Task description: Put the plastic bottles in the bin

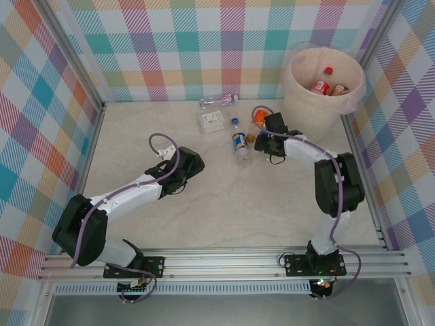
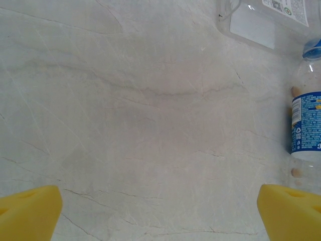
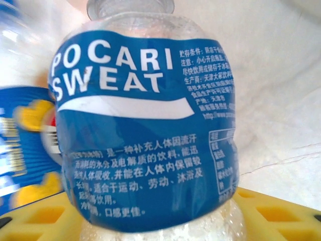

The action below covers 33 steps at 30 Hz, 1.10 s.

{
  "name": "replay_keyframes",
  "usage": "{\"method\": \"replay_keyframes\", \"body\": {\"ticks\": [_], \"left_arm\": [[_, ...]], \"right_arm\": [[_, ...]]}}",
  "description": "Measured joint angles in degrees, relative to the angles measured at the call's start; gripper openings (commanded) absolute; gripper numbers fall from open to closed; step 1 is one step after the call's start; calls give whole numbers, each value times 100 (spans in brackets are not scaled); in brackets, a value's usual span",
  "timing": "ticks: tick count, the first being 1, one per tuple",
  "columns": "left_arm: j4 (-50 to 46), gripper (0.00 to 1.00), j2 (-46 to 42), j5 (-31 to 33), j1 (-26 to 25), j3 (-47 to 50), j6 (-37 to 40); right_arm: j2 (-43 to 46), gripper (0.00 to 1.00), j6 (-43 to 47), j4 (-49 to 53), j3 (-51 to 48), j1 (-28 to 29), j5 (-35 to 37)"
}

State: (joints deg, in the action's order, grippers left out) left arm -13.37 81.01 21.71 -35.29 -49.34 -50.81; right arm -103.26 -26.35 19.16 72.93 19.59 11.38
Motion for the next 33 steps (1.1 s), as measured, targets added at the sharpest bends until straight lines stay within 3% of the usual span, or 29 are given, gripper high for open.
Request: {"method": "replay_keyframes", "body": {"ticks": [5, 10, 17, 25, 33], "left_arm": [[17, 100, 33, -61, 26, 0, 0], [61, 100, 72, -146, 33, 0, 2], [151, 100, 92, -173, 35, 0, 2], [146, 100, 26, -166, 37, 0, 0], [142, 100, -61, -146, 37, 2, 0]], "right_arm": [[1001, 56, 479, -26, 122, -4, -28], [1342, 55, 909, 22, 909, -168, -175], [1346, 55, 1080, 50, 1967, -1010, -568], [584, 55, 1080, 243, 3220, -1821, -610], [-938, 58, 1268, 1169, 4752, -2321, -813]]}}
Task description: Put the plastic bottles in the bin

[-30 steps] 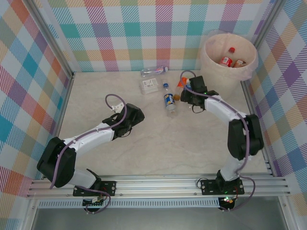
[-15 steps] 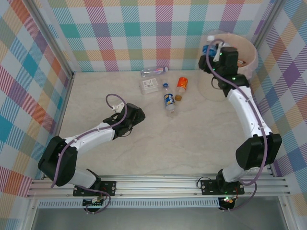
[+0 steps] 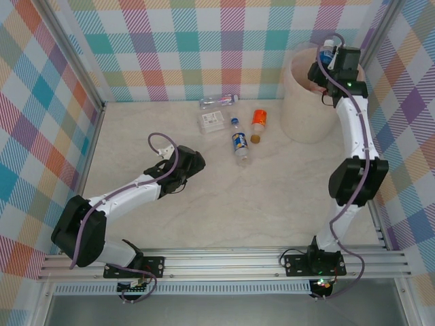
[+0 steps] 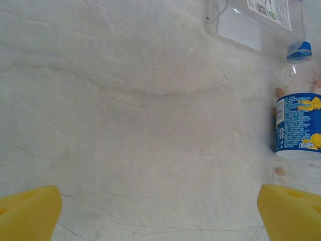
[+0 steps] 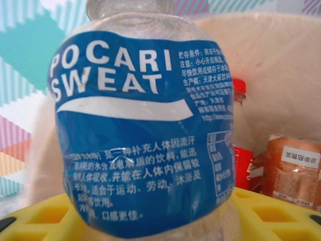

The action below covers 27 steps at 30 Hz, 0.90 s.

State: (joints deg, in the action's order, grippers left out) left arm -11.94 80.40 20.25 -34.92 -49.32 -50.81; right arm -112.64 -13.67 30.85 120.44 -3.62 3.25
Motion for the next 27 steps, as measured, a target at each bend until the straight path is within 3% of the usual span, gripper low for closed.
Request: {"method": "replay_keyframes", "body": {"ticks": [5, 11, 16, 22, 27], "left_arm": [[0, 100, -9, 42, 0, 22, -4], [-2, 100, -17, 42, 24, 35, -24], [2, 100, -17, 37, 24, 35, -24], [2, 100, -17, 22, 24, 35, -24], [4, 100, -15, 20, 24, 35, -24]], "right_arm": [[-649, 60, 131, 925, 999, -70, -249], [-645, 61, 59, 1692, 1156, -63, -533], [-361, 63, -76, 1862, 761, -66, -614], [271, 78, -223, 1943, 28, -63, -627], [415, 83, -238, 1939, -4, -63, -533]]}}
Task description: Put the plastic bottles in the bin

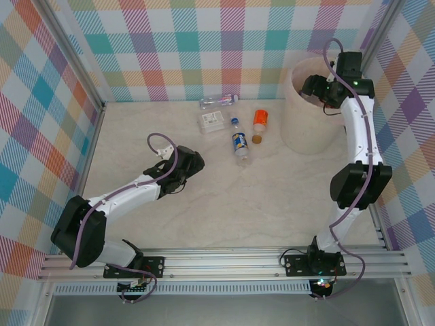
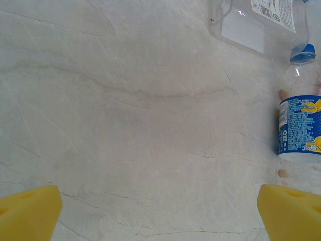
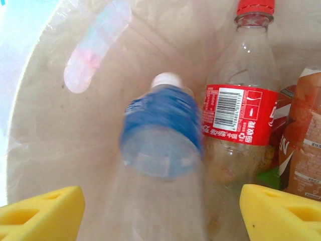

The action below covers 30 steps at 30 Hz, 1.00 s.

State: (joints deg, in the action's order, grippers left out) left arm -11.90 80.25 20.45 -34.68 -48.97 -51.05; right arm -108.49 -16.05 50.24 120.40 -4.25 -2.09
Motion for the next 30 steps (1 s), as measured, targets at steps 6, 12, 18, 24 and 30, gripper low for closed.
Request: {"method": "replay_keyframes", "body": {"ticks": [6, 12, 18, 24, 30], "left_arm": [[0, 100, 0, 0, 0, 0, 0], [2, 100, 0, -4, 2, 0, 0], [4, 100, 0, -24, 2, 4, -17], [22, 100, 0, -31, 2, 9, -20], [116, 100, 0, -50, 2, 96, -20]], "right_arm": [[55, 85, 2, -55, -9, 11, 70], [490, 88, 31, -448, -415, 94, -9], [964, 91, 157, -909, -776, 308, -107], [1329, 95, 205, -1537, -1281, 597, -745], [1471, 100, 369, -1969, -1622, 1399, -1088]]}}
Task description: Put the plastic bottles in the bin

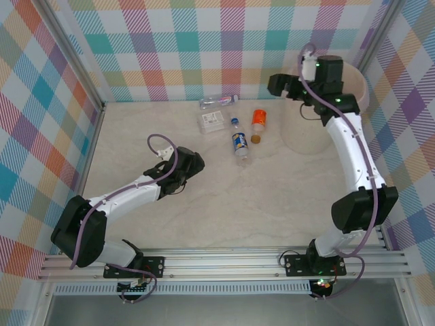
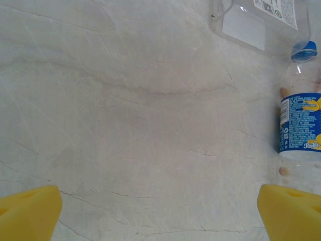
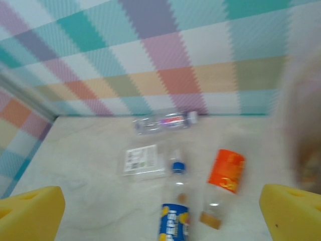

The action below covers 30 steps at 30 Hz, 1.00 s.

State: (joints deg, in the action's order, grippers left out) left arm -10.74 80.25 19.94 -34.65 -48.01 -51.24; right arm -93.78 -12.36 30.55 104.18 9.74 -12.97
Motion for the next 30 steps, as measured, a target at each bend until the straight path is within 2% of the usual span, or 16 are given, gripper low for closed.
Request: {"method": "replay_keyframes", "body": {"ticks": [4, 10, 18, 23, 30], "left_arm": [[142, 100, 0, -133, 22, 68, 2], [470, 100, 0, -409, 42, 173, 74], [654, 100, 0, -555, 48, 179, 136], [643, 100, 0, -553, 70, 179, 136], [640, 100, 0, -549, 111, 181, 136]], "right_arm": [[-20, 100, 66, -127, -107, 603, 57], [-444, 100, 79, -184, -142, 1143, 750], [-1779, 100, -120, 0, -116, 1346, 1818], [-2695, 99, -398, 417, 369, 1355, 2592], [-3550, 86, -739, 754, 1097, 1316, 3357]]}}
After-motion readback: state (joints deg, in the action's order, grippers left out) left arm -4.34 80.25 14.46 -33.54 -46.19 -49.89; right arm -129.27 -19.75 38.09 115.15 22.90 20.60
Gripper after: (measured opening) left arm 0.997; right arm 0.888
